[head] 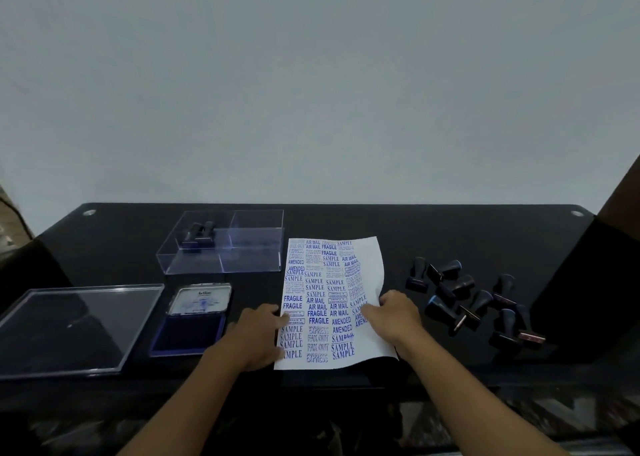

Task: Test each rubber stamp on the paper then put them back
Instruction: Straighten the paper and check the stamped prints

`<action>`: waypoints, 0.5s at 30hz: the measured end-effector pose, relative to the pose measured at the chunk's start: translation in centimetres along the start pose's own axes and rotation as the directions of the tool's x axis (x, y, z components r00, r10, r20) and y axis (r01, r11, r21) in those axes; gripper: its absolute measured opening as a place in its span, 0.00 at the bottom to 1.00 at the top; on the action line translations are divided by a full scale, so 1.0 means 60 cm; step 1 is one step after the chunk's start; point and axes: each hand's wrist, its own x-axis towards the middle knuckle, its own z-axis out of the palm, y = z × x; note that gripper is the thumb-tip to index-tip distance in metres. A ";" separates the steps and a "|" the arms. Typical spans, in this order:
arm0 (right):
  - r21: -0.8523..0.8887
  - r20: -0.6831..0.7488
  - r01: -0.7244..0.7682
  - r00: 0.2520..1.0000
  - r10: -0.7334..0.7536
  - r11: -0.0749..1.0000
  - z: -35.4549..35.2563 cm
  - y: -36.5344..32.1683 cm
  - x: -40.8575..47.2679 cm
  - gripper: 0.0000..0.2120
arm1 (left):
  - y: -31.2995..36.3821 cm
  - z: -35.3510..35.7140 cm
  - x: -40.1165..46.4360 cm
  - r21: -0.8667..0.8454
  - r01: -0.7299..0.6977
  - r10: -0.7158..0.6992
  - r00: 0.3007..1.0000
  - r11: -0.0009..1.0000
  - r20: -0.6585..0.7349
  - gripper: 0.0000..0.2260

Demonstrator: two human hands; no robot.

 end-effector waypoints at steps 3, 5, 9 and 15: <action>0.398 0.042 -0.039 0.999 0.024 0.917 -0.011 -0.008 0.012 0.09 | 0.001 0.001 -0.003 -0.010 -0.002 0.002 1.000 1.000 -0.003 0.32; 0.556 0.086 -0.119 0.993 0.085 0.823 -0.025 -0.014 0.020 0.10 | 0.002 0.001 -0.004 -0.024 0.001 -0.001 1.000 1.000 -0.001 0.32; 0.471 0.140 -0.131 0.987 0.073 0.872 -0.046 -0.008 0.036 0.06 | 0.002 0.000 -0.007 -0.037 0.004 -0.004 1.000 0.999 0.005 0.32; 0.205 0.113 0.064 0.990 -0.088 0.977 -0.036 0.013 0.041 0.08 | 0.003 0.000 -0.009 -0.120 0.014 -0.016 1.000 0.993 -0.020 0.34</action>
